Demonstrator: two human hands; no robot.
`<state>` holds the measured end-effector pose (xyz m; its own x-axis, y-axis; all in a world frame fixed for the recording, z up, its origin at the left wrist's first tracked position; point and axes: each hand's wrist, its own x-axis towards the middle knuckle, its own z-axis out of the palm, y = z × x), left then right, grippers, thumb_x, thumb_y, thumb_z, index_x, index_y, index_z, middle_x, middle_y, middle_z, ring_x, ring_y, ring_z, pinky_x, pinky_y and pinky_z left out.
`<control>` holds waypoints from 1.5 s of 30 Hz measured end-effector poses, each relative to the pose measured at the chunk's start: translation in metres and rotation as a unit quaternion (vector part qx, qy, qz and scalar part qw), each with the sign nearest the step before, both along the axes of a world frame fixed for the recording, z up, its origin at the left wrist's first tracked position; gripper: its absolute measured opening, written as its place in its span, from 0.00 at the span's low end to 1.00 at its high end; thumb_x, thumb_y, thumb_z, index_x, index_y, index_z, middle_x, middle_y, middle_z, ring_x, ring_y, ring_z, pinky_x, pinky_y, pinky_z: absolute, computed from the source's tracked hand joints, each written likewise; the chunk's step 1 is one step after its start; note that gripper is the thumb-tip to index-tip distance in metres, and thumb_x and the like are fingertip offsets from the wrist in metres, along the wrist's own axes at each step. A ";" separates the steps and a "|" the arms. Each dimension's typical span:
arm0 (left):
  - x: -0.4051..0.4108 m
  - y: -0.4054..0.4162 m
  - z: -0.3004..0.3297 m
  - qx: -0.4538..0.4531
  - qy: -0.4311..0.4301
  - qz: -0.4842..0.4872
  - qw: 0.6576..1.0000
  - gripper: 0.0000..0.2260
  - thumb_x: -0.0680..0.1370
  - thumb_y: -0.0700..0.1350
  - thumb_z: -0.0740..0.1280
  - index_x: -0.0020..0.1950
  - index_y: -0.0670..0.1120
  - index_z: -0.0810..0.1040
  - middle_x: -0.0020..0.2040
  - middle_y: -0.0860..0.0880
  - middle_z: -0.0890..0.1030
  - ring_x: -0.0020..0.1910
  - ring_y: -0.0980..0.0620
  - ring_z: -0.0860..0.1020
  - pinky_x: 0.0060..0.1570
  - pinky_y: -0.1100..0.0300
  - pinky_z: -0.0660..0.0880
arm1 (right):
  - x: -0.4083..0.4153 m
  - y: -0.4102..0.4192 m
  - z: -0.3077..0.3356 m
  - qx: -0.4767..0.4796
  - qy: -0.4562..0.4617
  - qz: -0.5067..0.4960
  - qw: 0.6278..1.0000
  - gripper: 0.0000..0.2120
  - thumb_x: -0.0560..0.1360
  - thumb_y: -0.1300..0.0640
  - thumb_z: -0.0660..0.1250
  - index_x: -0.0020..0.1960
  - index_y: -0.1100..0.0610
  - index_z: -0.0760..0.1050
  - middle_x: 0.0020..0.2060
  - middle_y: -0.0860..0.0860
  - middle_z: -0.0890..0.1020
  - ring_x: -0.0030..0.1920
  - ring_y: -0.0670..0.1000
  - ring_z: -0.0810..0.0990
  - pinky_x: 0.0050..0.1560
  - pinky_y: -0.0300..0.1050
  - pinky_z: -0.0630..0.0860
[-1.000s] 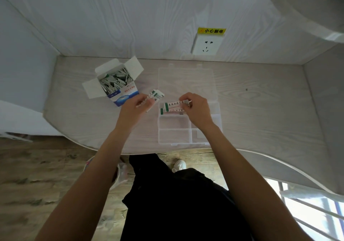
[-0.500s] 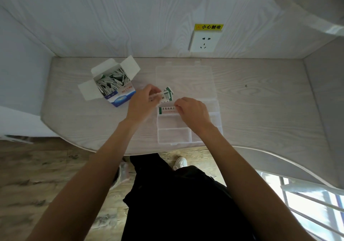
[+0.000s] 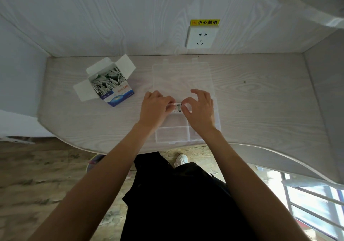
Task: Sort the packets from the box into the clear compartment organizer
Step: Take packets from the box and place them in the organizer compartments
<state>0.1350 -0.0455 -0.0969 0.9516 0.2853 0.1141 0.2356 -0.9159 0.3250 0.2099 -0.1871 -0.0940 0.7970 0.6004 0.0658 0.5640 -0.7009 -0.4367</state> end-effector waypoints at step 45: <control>-0.004 0.031 0.011 0.074 0.155 -0.049 0.984 0.13 0.75 0.58 0.64 0.51 0.53 0.83 0.67 0.52 0.72 0.66 0.45 0.64 0.63 0.47 0.57 | 0.006 0.028 0.022 -0.216 0.058 0.042 0.974 0.15 0.79 0.51 0.58 0.52 0.57 0.81 0.74 0.51 0.60 0.75 0.54 0.51 0.72 0.48 0.50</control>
<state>0.1314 -0.0142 -0.0858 0.9696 0.1917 -0.1520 0.2097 -0.9712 0.1128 0.2157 -0.1594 -0.0722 0.7308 0.6156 -0.2950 0.5915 -0.7868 -0.1765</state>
